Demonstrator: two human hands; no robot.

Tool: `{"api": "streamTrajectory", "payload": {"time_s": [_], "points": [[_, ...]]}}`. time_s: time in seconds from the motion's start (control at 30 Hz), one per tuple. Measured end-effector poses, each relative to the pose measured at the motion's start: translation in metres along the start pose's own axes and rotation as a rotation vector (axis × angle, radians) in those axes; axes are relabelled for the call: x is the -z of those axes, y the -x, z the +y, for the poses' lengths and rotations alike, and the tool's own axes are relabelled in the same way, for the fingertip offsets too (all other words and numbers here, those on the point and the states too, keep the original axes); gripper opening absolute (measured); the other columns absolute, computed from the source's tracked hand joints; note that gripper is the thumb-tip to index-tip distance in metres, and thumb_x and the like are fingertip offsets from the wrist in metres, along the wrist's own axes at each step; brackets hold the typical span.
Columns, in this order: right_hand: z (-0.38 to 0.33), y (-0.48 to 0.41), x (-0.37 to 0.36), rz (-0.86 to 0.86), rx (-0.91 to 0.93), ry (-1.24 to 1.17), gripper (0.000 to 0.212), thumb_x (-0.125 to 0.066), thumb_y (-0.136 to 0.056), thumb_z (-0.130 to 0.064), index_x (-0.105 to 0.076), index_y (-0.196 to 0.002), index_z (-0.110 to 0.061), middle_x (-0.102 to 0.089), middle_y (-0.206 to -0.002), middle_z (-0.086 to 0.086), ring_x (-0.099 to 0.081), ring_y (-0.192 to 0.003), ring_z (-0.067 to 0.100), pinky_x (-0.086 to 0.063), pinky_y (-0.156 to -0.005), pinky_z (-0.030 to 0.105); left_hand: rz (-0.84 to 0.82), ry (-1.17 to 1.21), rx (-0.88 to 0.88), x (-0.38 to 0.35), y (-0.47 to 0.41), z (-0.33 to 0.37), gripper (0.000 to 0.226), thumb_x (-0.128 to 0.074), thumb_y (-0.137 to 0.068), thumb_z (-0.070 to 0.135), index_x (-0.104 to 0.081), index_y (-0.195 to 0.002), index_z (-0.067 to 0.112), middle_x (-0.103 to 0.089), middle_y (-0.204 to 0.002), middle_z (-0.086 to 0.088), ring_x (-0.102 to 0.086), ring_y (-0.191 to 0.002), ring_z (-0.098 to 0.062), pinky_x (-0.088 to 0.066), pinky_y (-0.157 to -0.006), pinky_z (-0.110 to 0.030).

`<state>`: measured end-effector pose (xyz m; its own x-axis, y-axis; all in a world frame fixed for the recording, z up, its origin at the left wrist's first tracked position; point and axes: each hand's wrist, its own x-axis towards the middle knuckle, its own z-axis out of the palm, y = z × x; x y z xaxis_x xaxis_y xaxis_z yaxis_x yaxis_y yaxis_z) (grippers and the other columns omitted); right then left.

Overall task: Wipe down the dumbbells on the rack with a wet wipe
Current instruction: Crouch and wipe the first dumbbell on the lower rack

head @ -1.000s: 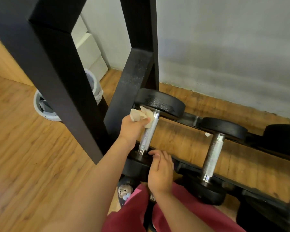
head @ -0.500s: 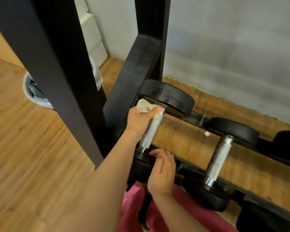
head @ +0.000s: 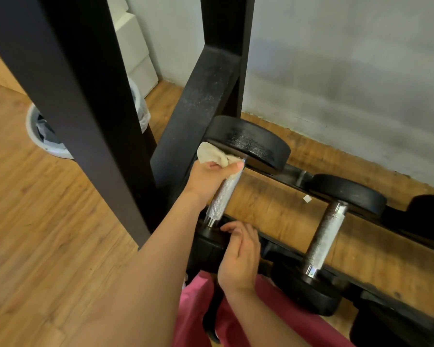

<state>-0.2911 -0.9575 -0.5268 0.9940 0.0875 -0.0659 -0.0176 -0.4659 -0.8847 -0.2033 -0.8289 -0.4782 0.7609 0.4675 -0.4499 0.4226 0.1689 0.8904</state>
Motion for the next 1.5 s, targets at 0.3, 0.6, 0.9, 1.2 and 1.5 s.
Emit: {"api": "streamTrajectory", "payload": {"time_s": [0.3,0.6,0.9,1.2,1.5], "points": [[-0.002,0.000,0.000,-0.003,-0.006,-0.008,0.039,-0.021,-0.087,-0.035,-0.057,-0.080,-0.027,-0.051,-0.084,-0.020,-0.050,-0.088,0.010,-0.041,-0.084,0.038,-0.018,-0.020,-0.005,0.000,0.001,0.001,0.024,-0.078,-0.081,0.029,-0.068,-0.099,0.016,-0.070,-0.097,0.001,-0.064,-0.090,-0.007,-0.045,-0.068,-0.013],[-0.003,-0.001,0.000,0.010,0.005,-0.024,0.034,-0.023,-0.086,-0.032,-0.055,-0.078,-0.027,-0.048,-0.081,-0.022,-0.049,-0.085,0.011,-0.042,-0.081,0.041,-0.160,-0.280,-0.034,0.031,0.008,-0.015,0.017,-0.080,-0.079,0.024,-0.067,-0.089,0.018,-0.068,-0.086,0.006,-0.064,-0.084,-0.003,-0.046,-0.070,-0.010],[-0.003,-0.001,0.001,0.008,-0.001,-0.021,0.035,-0.023,-0.085,-0.032,-0.056,-0.076,-0.027,-0.053,-0.082,-0.011,-0.049,-0.084,0.011,-0.041,-0.081,0.040,-0.147,-0.382,-0.044,0.033,0.010,-0.020,0.041,-0.080,-0.078,0.030,-0.048,-0.058,0.014,-0.046,-0.050,0.008,-0.045,-0.048,-0.004,-0.033,-0.050,-0.013],[-0.001,0.000,0.000,-0.008,-0.015,0.003,0.038,-0.020,-0.085,-0.034,-0.056,-0.078,-0.026,-0.053,-0.085,-0.012,-0.048,-0.087,0.008,-0.039,-0.084,0.035,0.128,0.042,-0.028,-0.007,0.007,-0.007,0.026,-0.076,-0.084,0.030,-0.063,-0.075,0.010,-0.066,-0.076,-0.004,-0.064,-0.076,-0.015,-0.052,-0.074,-0.026],[-0.002,-0.001,0.001,-0.004,-0.010,-0.004,0.039,-0.021,-0.086,-0.033,-0.058,-0.078,-0.024,-0.055,-0.084,-0.012,-0.050,-0.087,0.010,-0.042,-0.084,0.038,0.030,-0.178,-0.126,-0.009,0.005,-0.018,0.082,-0.074,-0.061,0.067,-0.065,-0.079,-0.012,-0.065,-0.077,-0.030,-0.052,-0.065,-0.016,-0.042,-0.064,-0.032]]}}
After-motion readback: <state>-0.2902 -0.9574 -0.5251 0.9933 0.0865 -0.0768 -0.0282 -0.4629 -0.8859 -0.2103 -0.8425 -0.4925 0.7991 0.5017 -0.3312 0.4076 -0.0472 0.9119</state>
